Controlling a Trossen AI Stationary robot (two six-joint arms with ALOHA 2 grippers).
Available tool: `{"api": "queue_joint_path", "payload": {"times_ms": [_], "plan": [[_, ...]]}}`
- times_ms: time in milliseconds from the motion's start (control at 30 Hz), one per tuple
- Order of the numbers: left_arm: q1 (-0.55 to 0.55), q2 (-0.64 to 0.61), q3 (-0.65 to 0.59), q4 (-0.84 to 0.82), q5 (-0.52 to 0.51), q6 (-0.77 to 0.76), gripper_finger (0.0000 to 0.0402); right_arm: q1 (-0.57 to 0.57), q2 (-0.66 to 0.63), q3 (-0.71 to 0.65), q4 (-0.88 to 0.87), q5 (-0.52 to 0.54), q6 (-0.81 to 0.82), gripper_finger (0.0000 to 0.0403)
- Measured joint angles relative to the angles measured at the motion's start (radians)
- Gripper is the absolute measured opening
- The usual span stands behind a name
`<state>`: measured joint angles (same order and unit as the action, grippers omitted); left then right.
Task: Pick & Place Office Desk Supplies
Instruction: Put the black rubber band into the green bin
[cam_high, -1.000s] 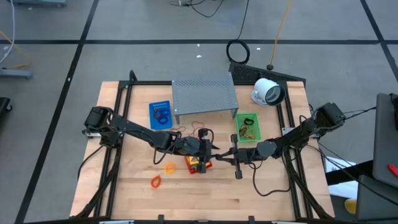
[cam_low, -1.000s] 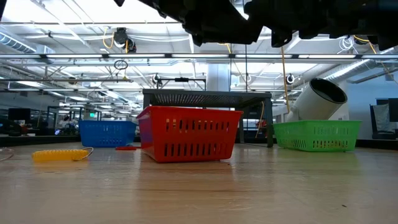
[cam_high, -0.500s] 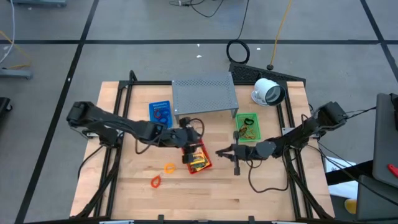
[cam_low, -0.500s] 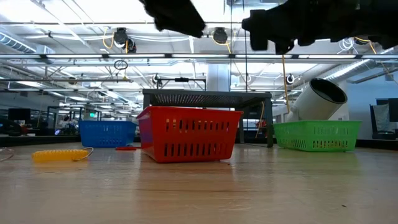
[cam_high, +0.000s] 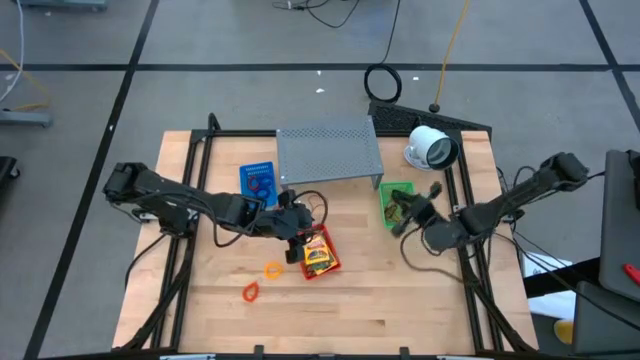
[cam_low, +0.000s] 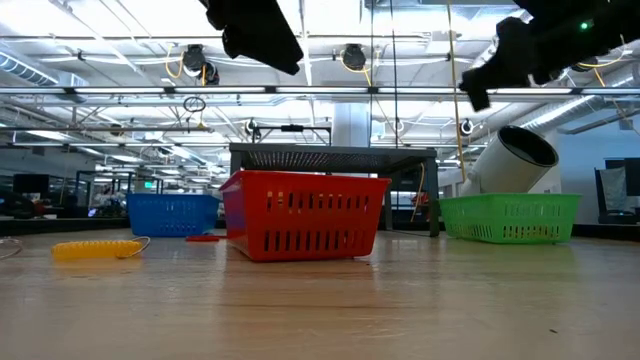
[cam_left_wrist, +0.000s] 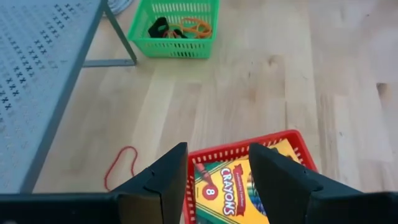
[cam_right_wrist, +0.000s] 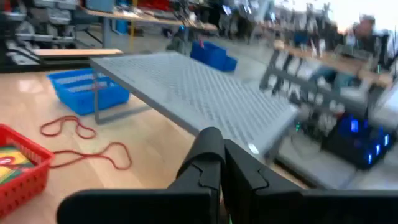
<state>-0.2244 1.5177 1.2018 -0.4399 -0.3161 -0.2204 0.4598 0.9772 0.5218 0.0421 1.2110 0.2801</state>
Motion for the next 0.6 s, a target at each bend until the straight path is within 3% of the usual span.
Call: {"api": "queue_joint_path", "payload": {"times_ms": [233, 400, 600], "plan": [[0.000, 0.001, 0.000, 0.003, 0.000, -0.004, 0.0182, -0.024, -0.092, 0.000, -0.381, -0.042, 0.378, 0.0000], [0.001, 0.001, 0.000, 0.028, 0.000, -0.009, 0.0182, -0.064, -0.092, -0.038, -0.407, -0.110, 0.470, 0.0015], [0.001, 0.001, 0.000, 0.046, 0.000, 0.008, 0.0182, -0.145, -0.092, -0.091, -0.397, -0.253, 0.547, 0.0060]]}}
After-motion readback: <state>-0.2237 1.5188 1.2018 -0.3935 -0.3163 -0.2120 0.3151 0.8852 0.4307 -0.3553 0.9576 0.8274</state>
